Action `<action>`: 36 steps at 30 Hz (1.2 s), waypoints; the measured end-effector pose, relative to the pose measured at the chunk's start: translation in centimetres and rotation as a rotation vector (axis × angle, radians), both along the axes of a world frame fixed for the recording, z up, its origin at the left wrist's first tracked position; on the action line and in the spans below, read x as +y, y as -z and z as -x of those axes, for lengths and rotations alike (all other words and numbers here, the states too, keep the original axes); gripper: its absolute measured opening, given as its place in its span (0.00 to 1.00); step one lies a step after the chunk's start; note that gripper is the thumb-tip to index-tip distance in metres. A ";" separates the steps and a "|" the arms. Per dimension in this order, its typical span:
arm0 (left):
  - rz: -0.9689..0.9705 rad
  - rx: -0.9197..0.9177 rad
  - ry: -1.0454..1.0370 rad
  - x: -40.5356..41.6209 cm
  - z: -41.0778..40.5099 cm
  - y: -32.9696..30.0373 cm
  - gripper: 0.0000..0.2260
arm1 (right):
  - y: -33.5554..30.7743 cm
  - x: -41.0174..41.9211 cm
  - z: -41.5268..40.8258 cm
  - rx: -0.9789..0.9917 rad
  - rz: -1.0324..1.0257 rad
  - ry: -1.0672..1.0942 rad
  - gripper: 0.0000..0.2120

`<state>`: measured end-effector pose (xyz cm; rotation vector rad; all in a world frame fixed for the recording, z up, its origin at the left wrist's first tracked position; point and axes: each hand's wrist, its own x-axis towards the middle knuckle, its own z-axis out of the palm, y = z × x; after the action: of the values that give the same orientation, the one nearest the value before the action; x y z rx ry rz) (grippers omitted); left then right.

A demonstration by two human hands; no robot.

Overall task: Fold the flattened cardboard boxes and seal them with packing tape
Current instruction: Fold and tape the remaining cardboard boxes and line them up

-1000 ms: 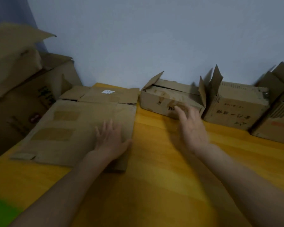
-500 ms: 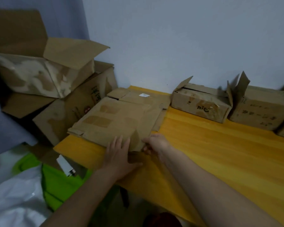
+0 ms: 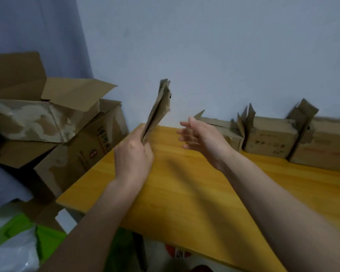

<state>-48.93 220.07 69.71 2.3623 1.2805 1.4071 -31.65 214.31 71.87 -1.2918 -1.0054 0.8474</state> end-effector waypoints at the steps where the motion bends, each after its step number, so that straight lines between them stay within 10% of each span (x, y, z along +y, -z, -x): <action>1: -0.013 -0.022 0.026 -1.3 -0.7 -0.8 0.09 | -0.1 -1.1 -0.7 -0.009 0.010 0.026 0.19; 11: 0.065 0.274 0.377 -17.2 -10.4 -0.7 0.29 | -2.1 -14.1 -4.7 0.345 0.018 0.060 0.31; 17: 0.708 0.060 1.032 -22.3 -13.3 -0.4 0.33 | -2.2 -21.8 -8.2 0.450 -0.062 0.050 0.22; 20: 1.016 -0.257 0.958 -23.1 -14.6 -0.7 0.14 | -2.1 -24.5 -9.4 0.451 -0.013 0.057 0.20; 23: 1.223 -0.385 0.961 -23.5 -15.8 -0.8 0.17 | -1.8 -25.8 -9.6 0.364 0.055 0.004 0.13; 30: 1.440 -0.385 0.804 -21.1 -16.7 -2.9 0.30 | -3.1 -25.9 -9.0 0.131 0.184 -0.015 0.11; 36: 1.421 -0.518 0.742 -20.5 -16.4 -3.5 0.08 | -3.8 -25.1 -8.5 -0.294 0.352 0.048 0.12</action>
<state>-32.51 199.54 73.25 1.1168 0.6588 0.4412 -23.12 189.24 75.63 -1.7736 -1.0795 0.8372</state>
